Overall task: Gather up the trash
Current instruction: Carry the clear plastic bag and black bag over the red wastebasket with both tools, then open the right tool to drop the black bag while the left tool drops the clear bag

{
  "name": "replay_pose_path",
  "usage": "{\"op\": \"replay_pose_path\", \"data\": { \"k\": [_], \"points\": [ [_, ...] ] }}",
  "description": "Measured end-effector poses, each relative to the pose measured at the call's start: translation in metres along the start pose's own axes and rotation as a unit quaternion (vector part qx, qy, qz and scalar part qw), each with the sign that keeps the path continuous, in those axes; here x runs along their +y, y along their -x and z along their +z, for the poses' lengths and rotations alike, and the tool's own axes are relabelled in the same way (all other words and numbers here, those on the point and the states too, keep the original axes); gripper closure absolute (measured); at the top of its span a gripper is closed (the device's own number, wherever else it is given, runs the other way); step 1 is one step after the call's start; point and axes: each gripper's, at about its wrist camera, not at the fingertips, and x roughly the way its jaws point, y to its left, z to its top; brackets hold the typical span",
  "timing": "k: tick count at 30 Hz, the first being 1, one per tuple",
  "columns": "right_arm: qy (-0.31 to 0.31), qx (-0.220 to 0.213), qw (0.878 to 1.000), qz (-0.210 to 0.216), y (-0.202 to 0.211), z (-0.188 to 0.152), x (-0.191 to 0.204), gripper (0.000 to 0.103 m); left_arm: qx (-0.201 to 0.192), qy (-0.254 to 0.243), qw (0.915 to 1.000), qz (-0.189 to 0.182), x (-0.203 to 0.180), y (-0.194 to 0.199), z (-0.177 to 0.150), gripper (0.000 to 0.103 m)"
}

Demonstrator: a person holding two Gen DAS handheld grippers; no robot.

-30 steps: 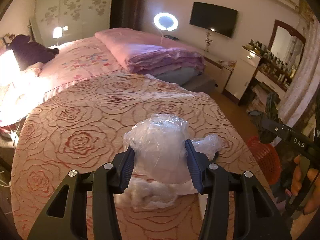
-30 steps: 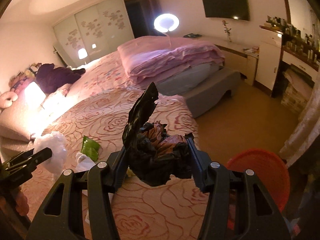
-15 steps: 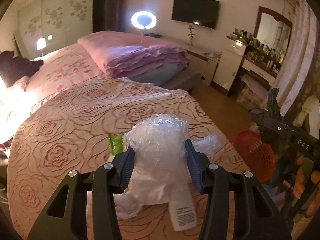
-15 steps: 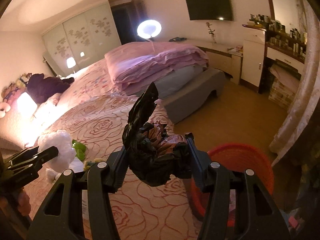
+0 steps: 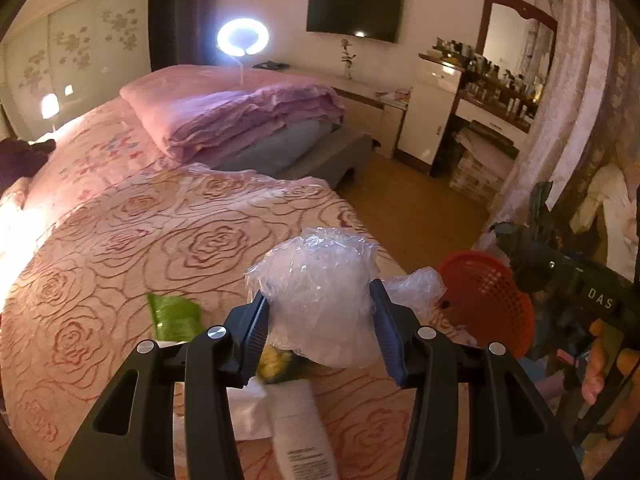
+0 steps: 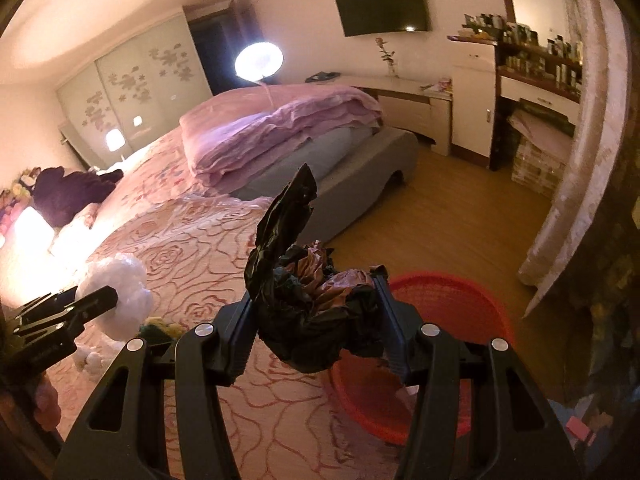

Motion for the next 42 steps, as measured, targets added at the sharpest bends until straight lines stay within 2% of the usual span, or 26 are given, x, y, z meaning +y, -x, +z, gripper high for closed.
{"op": "replay_pose_path", "data": {
  "k": [21,32,42],
  "points": [
    [-0.055,0.008,0.997,-0.048,0.004,-0.014,-0.071,0.050,0.044,-0.065,0.9952,-0.057,-0.086,-0.050,0.007,0.057],
    [-0.085,0.030,0.994,-0.064,-0.006,-0.024,-0.110,0.049,0.084,-0.100,0.9871,-0.093,-0.139,-0.093,0.006,0.057],
    [-0.099,0.062,0.991,-0.069,-0.025,-0.034,-0.133,0.048,0.127,-0.135,0.9774,-0.102,-0.171,-0.128,-0.012,0.053]
  ]
}}
